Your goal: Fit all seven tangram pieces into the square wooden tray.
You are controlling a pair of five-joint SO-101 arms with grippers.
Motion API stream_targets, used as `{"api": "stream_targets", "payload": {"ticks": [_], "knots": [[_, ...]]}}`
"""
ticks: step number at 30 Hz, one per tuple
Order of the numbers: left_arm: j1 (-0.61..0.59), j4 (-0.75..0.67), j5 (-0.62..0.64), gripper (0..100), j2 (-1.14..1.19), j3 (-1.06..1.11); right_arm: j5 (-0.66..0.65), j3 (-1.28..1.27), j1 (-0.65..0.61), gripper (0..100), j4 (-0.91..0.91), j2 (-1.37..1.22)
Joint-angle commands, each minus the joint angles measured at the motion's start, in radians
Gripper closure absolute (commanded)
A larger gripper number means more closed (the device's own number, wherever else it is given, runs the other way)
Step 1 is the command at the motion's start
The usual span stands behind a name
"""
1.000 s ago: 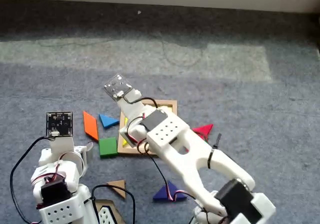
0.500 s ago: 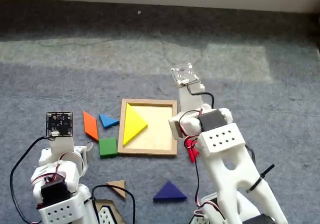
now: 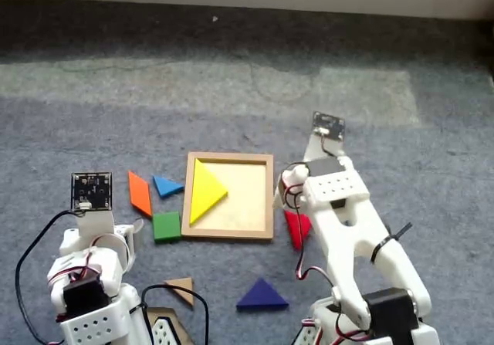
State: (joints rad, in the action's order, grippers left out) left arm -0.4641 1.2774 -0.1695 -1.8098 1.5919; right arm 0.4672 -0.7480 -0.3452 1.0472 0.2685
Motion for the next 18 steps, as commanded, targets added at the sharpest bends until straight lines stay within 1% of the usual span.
{"api": "stream_targets", "payload": {"ticks": [1, 8, 11, 14, 18], "knots": [[-0.010, -0.017, -0.008, 71, -0.002, -0.008, 0.068, 0.042, 0.018, 71.7, -0.067, -0.016], [-0.010, -0.017, -0.008, 71, -0.002, -0.008, 0.149, 0.044, -0.047, 71.7, -0.136, -0.105], [-0.010, -0.017, -0.008, 71, -0.002, -0.008, 0.161, 0.045, -0.068, 71.6, -0.137, -0.125], [-0.010, -0.017, -0.008, 71, -0.002, -0.008, 0.161, 0.053, -0.064, 71.5, -0.137, -0.136], [-0.010, -0.017, -0.008, 71, -0.002, -0.008, 0.163, 0.061, -0.062, 65.1, -0.137, -0.183]]}}
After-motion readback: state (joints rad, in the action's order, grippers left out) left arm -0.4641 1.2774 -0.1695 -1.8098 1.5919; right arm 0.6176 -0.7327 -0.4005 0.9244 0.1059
